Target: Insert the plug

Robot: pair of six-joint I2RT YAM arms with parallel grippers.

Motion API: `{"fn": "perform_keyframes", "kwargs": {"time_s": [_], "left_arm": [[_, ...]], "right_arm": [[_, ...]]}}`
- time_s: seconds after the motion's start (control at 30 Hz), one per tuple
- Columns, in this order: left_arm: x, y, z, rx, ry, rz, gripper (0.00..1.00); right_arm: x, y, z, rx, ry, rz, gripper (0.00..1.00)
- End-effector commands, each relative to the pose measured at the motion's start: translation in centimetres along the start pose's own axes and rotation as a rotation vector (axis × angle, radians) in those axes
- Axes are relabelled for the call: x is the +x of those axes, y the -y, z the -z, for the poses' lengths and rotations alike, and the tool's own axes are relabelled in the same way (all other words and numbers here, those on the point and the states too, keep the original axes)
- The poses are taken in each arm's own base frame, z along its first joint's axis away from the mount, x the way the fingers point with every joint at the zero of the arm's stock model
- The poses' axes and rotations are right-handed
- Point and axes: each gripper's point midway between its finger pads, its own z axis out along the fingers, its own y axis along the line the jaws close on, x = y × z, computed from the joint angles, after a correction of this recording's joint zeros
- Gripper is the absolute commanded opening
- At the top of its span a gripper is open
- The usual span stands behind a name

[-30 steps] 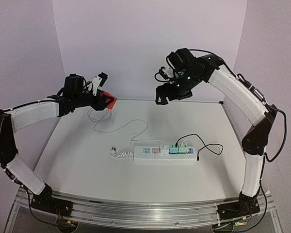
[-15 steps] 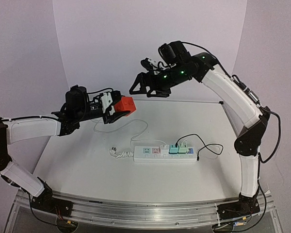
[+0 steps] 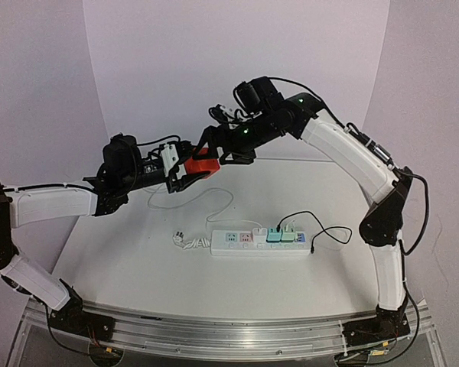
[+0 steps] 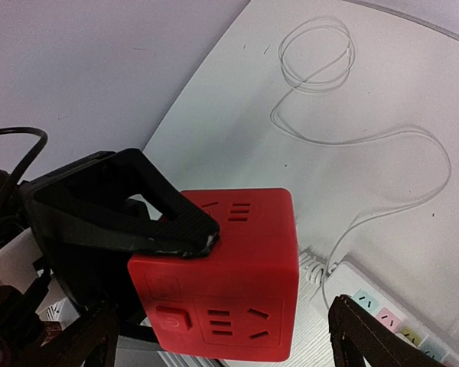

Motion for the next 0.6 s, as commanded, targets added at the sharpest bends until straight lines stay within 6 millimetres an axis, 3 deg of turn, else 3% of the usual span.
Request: {"fn": "perform_keyframes", "kwargs": {"time_s": [0.0, 0.2, 0.57], "left_arm": [[-2.8, -1.1, 0.3, -0.039, 0.082, -0.051, 0.0], [-2.7, -1.2, 0.3, -0.041, 0.079, -0.042, 0.0], [-2.7, -1.2, 0.3, -0.046, 0.081, -0.039, 0.0]], "right_arm": [[-0.8, 0.0, -1.5, 0.002, 0.026, 0.041, 0.93], [-0.6, 0.0, -2.4, -0.014, 0.011, 0.053, 0.92], [-0.4, 0.2, -3.0, -0.013, 0.002, 0.055, 0.76]]}}
